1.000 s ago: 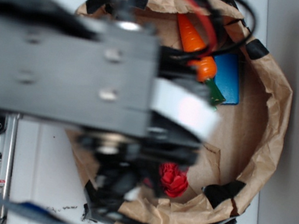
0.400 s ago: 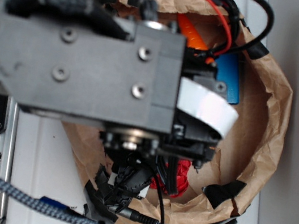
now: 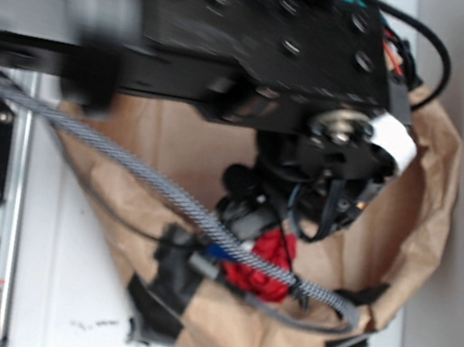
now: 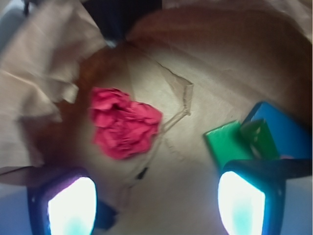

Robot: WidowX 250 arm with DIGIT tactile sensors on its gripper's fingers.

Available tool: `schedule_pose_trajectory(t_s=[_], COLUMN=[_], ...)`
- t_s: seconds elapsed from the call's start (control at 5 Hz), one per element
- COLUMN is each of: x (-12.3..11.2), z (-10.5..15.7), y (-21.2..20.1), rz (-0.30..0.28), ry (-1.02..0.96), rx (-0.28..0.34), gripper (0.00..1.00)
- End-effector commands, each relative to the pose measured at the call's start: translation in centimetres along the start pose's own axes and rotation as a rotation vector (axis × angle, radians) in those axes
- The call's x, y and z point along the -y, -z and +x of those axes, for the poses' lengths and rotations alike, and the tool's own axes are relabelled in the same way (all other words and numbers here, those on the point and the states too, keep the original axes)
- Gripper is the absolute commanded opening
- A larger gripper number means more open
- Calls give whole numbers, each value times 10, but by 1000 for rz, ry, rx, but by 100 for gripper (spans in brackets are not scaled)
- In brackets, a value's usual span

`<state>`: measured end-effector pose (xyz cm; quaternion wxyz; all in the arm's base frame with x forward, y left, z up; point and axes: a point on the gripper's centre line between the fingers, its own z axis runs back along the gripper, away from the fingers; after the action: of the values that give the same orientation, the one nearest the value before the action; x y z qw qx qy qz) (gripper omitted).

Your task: Grab the red paper.

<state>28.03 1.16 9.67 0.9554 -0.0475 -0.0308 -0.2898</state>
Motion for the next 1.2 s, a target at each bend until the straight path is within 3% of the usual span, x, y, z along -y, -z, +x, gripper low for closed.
schedule_pose_trajectory(t_s=[0.0, 0.2, 0.4, 0.6, 0.8, 1.0], x=[-37, -7, 32, 50, 45, 42], z=[34, 43, 39, 33, 32, 39], y=[8, 40, 42, 13, 0, 11], rz=[171, 128, 113, 68, 68, -51], ry=[139, 307, 485, 494, 425, 340], rx=[85, 92, 109, 167, 219, 278], gripper=[100, 100, 100, 100, 100, 100])
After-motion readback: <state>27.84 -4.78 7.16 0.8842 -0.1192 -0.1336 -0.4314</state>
